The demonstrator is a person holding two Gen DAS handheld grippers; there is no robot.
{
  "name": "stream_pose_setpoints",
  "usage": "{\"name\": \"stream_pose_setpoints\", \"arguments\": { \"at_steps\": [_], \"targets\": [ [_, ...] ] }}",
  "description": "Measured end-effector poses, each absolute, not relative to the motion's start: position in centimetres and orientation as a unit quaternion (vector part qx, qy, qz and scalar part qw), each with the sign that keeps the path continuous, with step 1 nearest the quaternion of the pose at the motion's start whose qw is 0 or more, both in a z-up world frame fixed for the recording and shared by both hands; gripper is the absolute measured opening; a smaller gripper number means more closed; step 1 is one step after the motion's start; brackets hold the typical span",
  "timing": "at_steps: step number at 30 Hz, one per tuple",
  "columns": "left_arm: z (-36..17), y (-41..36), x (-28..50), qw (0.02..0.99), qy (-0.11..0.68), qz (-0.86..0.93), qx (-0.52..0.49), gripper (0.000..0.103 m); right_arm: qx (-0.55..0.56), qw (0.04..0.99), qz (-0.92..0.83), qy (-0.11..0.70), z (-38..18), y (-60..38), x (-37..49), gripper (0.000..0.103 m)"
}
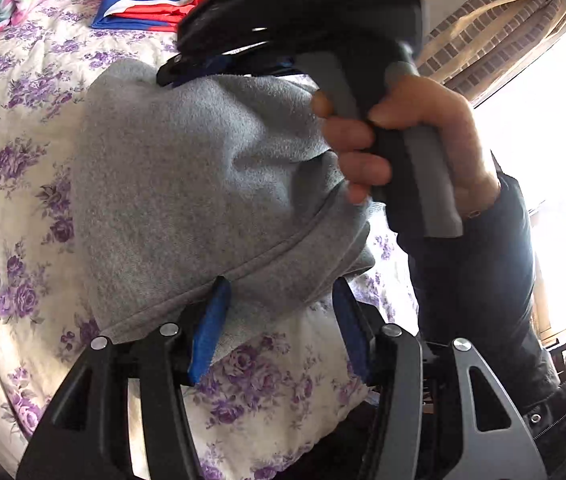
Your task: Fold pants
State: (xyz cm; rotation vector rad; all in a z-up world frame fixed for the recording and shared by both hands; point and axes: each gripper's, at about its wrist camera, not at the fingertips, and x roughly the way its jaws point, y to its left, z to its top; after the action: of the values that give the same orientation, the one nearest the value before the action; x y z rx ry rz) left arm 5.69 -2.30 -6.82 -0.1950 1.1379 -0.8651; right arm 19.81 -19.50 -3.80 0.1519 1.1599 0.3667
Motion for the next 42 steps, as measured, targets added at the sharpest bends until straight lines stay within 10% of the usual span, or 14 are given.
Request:
{"name": "stream_pose_setpoints", "arguments": {
  "at_steps": [3, 5, 24, 38, 40, 42],
  "targets": [
    [-5.2, 0.2, 5.9, 0.773, 0.499, -0.379, -0.102, 0.061, 0.058, 0.869, 0.172, 0.461, 1.6, -22.5, 14.0, 0.087],
    [-4.6, 2.3, 6.2, 0.793, 0.491, -0.343, -0.111, 0.077, 0.048, 0.891, 0.148, 0.427, 3.0, -24.8, 10.3, 0.095],
    [-9.1, 4.6, 10.6, 0.755, 0.56, -0.29, -0.181, 0.077, 0.357, 0.735, 0.16, 0.553, -13.4, -32.7, 6.3, 0.096],
    [-12.3, -1.8, 15.3, 0.706, 0.615, -0.305, -0.175, 0.085, 0.339, 0.759, 0.202, 0.518, -13.4, -31.4, 7.5, 0.099],
    [-11.1, -2.3, 14.4, 0.727, 0.598, -0.302, -0.149, 0.073, 0.336, 0.77, 0.191, 0.508, -13.0, -31.1, 7.2, 0.096],
    [-9.2, -2.9, 12.9, 0.756, 0.571, -0.3, -0.11, 0.057, 0.301, 0.799, 0.169, 0.492, -11.8, -30.5, 6.3, 0.068]
  ]
}}
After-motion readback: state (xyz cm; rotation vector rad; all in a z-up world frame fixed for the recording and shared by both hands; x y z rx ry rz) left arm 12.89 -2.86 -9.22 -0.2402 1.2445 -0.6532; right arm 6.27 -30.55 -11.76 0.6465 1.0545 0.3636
